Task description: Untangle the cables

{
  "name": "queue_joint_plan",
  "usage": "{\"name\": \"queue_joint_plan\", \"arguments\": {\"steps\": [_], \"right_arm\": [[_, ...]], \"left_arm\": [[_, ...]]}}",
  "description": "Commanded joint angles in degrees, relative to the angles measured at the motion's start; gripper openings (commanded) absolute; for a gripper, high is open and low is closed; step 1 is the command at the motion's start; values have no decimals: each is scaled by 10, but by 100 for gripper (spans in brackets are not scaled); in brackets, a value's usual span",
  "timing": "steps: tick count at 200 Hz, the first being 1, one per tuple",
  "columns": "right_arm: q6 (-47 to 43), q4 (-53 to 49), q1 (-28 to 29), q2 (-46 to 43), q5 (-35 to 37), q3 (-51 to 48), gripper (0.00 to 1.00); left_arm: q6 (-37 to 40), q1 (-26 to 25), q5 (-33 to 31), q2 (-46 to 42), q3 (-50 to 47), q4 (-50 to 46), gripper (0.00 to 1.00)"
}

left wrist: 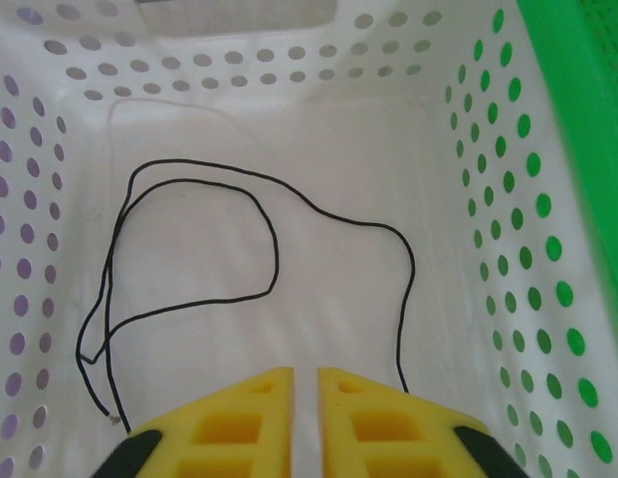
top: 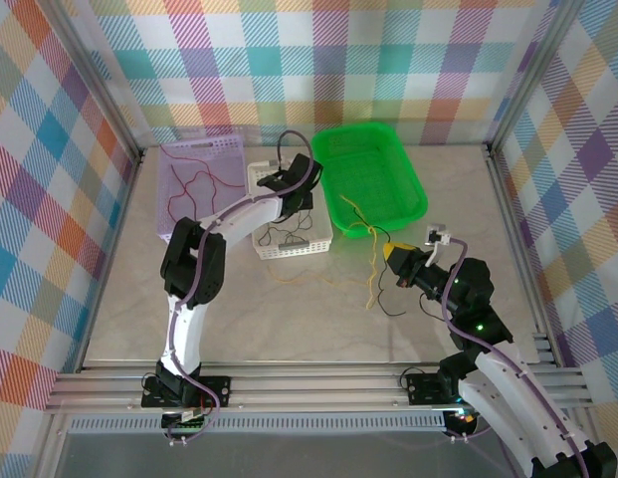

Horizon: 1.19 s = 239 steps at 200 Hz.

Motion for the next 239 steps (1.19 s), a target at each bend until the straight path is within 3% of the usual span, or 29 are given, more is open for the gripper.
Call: {"name": "queue_joint_plan", "arguments": {"steps": [1,111,154,173,194,239], "right_arm": [[5,26,4,-3,-10,-1,0],[3,26,6,-1,-10,-2,0],[5,29,7,7,-12,0,0],[7,36,8,17,-23,0,0],[8,40,9,27,-26,1,0],[10,50,10,34,-37,0,0]], "left_arm": [[11,-1,-21,9,24,-40,16],[23,-1,-31,-7,44,-91,40],[-20,-9,87,-131,-56,-36,55],[-49,-26,165,-213,-134,24,59],[-85,-58,203,-299,-209,72,62],[-156,-184,214,-406,-332,185,67]]}}
